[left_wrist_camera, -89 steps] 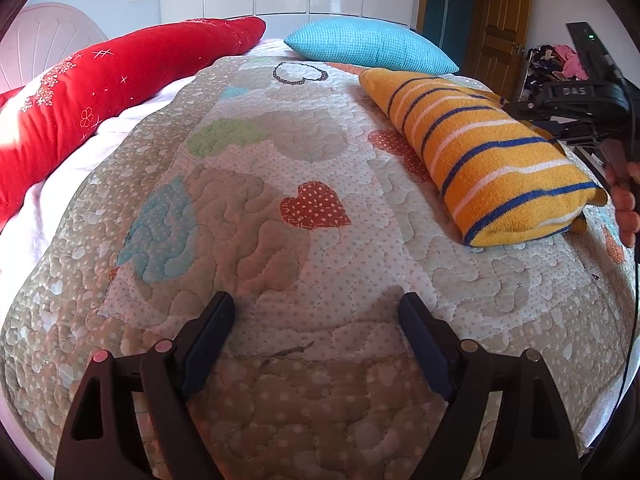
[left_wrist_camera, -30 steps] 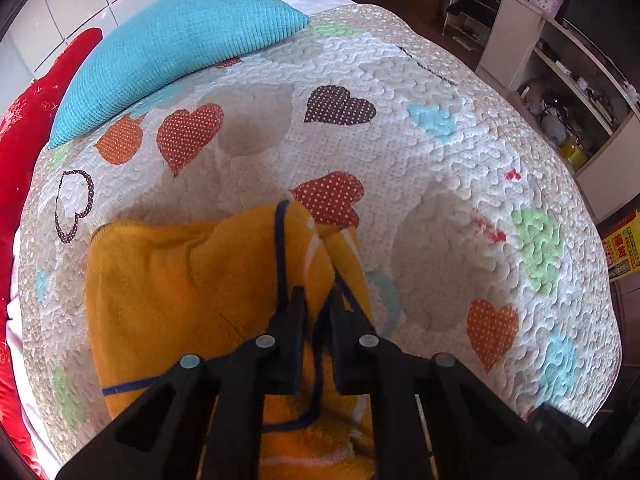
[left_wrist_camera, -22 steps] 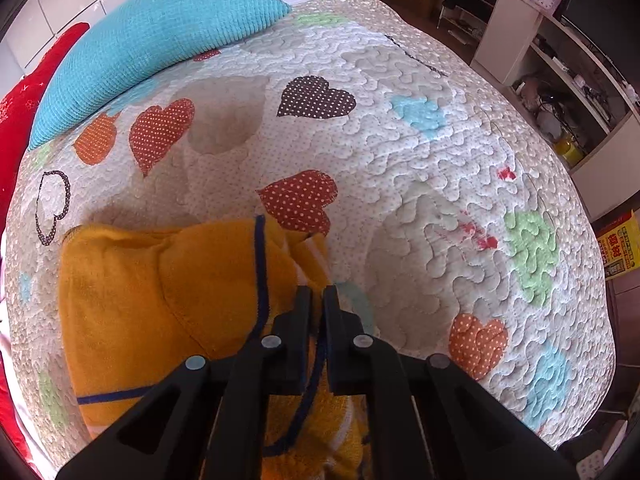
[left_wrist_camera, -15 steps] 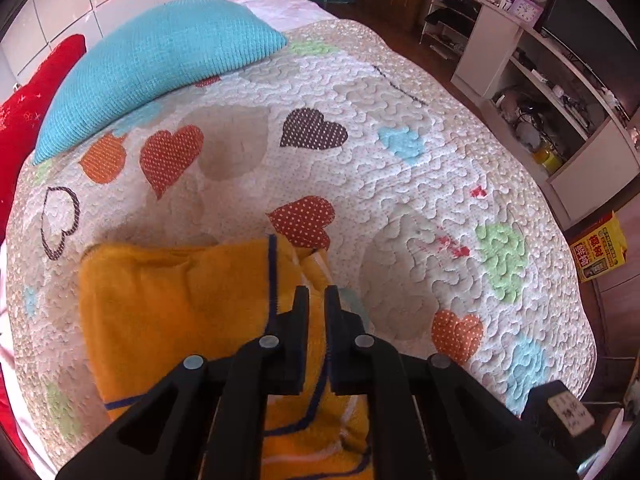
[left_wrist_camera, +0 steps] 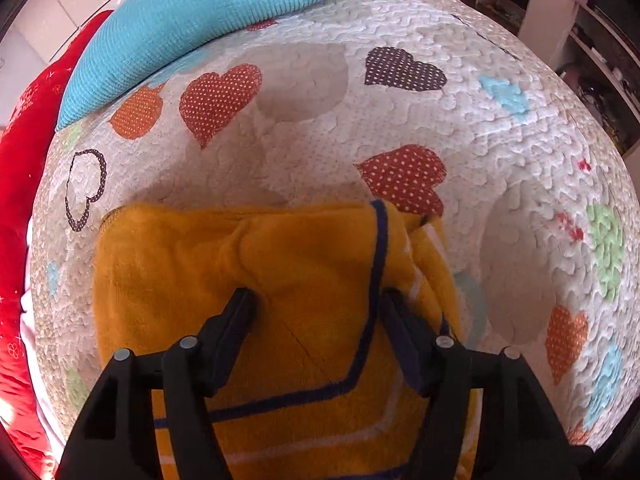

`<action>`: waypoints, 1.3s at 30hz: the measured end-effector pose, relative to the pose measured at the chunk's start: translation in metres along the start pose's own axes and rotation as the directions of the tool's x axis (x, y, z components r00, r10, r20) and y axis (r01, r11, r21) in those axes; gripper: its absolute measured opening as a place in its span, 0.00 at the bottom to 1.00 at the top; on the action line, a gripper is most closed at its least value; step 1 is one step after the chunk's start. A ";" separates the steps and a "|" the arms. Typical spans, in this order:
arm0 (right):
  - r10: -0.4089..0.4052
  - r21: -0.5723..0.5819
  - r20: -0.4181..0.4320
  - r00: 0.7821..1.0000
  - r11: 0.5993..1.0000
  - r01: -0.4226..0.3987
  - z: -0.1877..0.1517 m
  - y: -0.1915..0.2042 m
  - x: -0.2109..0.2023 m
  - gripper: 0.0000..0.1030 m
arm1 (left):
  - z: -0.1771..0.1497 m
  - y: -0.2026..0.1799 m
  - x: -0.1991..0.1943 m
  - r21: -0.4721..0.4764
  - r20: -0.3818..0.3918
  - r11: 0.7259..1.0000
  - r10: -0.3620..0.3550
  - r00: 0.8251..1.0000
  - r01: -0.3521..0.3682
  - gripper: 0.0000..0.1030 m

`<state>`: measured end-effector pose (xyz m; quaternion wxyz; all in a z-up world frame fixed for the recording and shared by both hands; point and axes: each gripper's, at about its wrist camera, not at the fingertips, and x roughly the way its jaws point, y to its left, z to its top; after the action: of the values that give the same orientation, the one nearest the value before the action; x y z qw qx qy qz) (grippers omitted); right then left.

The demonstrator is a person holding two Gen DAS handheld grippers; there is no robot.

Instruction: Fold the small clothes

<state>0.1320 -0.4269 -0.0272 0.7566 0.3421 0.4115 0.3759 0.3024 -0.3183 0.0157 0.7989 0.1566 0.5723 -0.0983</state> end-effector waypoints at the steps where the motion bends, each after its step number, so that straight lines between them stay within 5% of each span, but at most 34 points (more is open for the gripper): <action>1: 0.003 0.003 -0.002 1.000 1.000 -0.003 0.000 -0.001 0.001 0.70 | 0.002 0.003 -0.001 -0.019 0.005 1.000 -0.020 1.000 0.020 0.67; 5: 0.010 0.008 -0.002 1.000 1.000 -0.010 0.002 -0.003 0.000 0.70 | -0.006 0.018 -0.028 -0.051 0.062 0.994 -0.095 0.994 0.098 0.67; 10: -0.007 0.003 0.062 0.998 1.000 0.007 0.008 -0.001 -0.021 0.70 | -0.044 0.055 -0.088 -0.117 0.214 0.976 -0.154 0.965 0.181 0.67; 14: -0.073 -0.011 0.193 0.978 0.997 0.076 0.013 0.005 -0.050 0.71 | -0.090 0.088 -0.106 -0.174 0.261 0.968 -0.129 0.957 0.178 0.69; 18: -0.126 0.030 0.218 0.968 0.992 0.123 0.012 -0.004 -0.052 0.71 | -0.139 0.118 -0.098 -0.232 0.270 0.957 -0.108 0.957 0.174 0.71; 22: -0.137 0.104 0.201 0.970 0.987 0.118 0.010 -0.019 -0.042 0.71 | -0.171 0.144 -0.069 -0.355 0.224 0.888 -0.223 0.949 0.292 0.73; 25: -0.164 0.106 0.195 0.967 0.984 0.145 0.010 -0.018 -0.038 0.71 | -0.187 0.149 -0.055 -0.417 0.243 0.826 -0.301 0.922 0.379 0.78; 28: -0.217 0.080 0.190 0.957 0.975 0.206 0.008 -0.012 -0.037 0.71 | -0.195 0.137 -0.050 -0.405 0.244 0.817 -0.335 0.910 0.409 0.80; 30: -0.361 0.027 0.150 0.920 0.932 0.361 0.007 -0.001 -0.025 0.68 | -0.199 0.122 -0.047 -0.360 0.218 0.854 -0.314 0.924 0.375 0.81; 32: -0.533 -0.108 0.104 0.840 0.833 0.542 0.001 0.017 -0.008 0.65 | -0.207 0.109 -0.046 -0.320 0.210 0.893 -0.260 0.943 0.317 0.81; 35: -0.670 -0.209 0.182 0.720 0.689 0.694 -0.009 0.044 -0.005 0.66 | -0.215 0.104 -0.046 -0.302 0.209 0.907 -0.238 0.949 0.294 0.81; 37: -0.626 -0.197 0.300 0.720 0.698 0.688 -0.012 0.061 -0.019 0.66 | -0.219 0.103 -0.048 -0.296 0.210 0.911 -0.233 0.949 0.289 0.81; 39: -0.528 -0.194 0.372 0.764 0.761 0.620 -0.014 0.075 -0.031 0.65 | -0.220 0.099 -0.051 -0.276 0.208 0.922 -0.217 0.954 0.270 0.81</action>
<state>0.0868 -0.4139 0.0397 0.9314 0.1287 0.3161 0.1264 0.1245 -0.1468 0.0120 0.8415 -0.0487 0.5239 -0.1223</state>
